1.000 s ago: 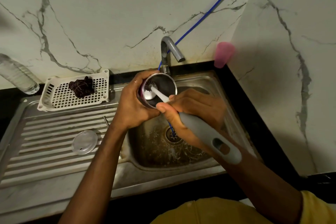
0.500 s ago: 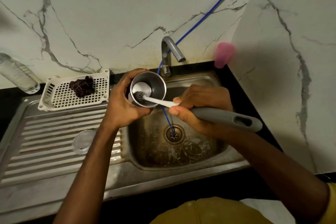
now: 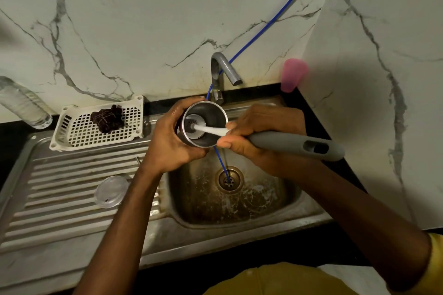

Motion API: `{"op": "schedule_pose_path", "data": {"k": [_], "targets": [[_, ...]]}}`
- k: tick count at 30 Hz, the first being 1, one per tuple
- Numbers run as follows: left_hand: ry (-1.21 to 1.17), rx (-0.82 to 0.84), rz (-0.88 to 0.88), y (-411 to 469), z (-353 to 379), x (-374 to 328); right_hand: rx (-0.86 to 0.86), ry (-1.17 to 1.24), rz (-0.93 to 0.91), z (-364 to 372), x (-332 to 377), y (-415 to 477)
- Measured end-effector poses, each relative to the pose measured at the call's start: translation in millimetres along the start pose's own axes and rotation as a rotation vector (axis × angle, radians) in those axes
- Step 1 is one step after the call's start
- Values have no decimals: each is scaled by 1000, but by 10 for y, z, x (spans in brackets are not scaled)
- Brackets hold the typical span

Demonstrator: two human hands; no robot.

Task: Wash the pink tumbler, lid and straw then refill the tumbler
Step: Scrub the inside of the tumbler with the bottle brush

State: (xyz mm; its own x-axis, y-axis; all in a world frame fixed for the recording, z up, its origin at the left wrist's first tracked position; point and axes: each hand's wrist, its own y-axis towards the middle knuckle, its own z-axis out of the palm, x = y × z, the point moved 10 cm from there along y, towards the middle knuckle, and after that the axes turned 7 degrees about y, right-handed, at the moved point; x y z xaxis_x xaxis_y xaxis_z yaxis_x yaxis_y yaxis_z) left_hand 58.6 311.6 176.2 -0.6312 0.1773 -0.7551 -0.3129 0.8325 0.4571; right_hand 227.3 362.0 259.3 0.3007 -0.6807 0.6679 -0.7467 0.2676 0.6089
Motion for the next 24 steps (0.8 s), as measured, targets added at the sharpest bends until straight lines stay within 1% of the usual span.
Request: {"op": "schedule_pose_path", "data": {"k": [3, 6, 9, 10, 12, 14, 18, 22, 24], "targets": [[22, -6, -23, -44, -39, 27, -31, -69, -21, -2, 44, 12], [31, 36, -51, -79, 32, 62, -41, -142, 33, -169, -36, 39], [38, 42, -39, -52, 110, 52, -159, -139, 10, -308, -63, 87], [30, 33, -29, -32, 115, 36, -171, -134, -10, -293, -36, 86], [16, 19, -4, 18, 102, -18, -137, -110, -39, -182, -47, 16], [-3, 27, 12, 64, 84, -58, -109, -60, -26, -65, -156, -85], [17, 47, -2, 22, 43, 18, -20, 16, -19, 94, -199, -132], [101, 113, -14, -51, 181, 87, -113, -122, 26, -190, -133, 63], [146, 109, 2, -33, 214, 90, -115, -182, 17, -184, -146, 83]]}}
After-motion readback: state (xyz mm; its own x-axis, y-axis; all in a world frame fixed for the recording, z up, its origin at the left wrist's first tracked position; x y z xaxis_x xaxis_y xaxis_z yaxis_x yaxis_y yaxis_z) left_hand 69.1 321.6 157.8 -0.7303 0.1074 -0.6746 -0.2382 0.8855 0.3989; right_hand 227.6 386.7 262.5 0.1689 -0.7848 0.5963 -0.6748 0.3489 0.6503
